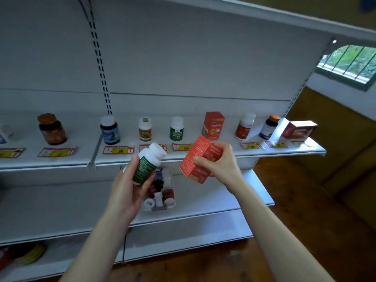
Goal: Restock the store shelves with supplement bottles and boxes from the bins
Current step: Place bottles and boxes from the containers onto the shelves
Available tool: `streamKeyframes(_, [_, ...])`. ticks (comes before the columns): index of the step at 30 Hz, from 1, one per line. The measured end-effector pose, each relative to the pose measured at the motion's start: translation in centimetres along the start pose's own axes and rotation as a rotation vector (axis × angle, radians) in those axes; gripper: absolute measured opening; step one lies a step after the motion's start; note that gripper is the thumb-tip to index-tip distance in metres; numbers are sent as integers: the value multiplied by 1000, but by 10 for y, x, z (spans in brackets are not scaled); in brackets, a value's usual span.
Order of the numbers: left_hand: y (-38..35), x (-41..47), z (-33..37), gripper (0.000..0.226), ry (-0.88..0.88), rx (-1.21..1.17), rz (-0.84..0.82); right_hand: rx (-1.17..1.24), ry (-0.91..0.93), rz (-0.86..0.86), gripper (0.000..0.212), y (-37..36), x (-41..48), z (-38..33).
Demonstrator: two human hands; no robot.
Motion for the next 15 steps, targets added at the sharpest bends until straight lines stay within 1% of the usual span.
streamKeyframes(3, [-21, 19, -8, 13, 37, 16, -56, 4, 4, 98, 66, 23, 6, 3])
streamKeyframes(8, [-55, 37, -33, 18, 129, 52, -137, -116, 25, 233, 80, 64, 12, 5])
streamKeyframes(10, [-67, 45, -40, 20, 145, 51, -146, -178, 49, 235, 80, 79, 22, 5])
streamKeyframes(12, [-78, 53, -48, 23, 152, 41, -145, -248, 69, 229, 75, 95, 35, 6])
streamKeyframes(15, [-90, 66, -59, 28, 139, 20, -108, -348, 100, 222, 71, 117, 59, 5])
Point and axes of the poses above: each hand's wrist, its own x-axis towards the middle knuckle, its own y-axis out of the back of the hand, z = x × y, the point moved 8 cm from there along x, towards the middle knuckle, and after that the axes turned 6 degrees about -z, right-handed, at the moved point
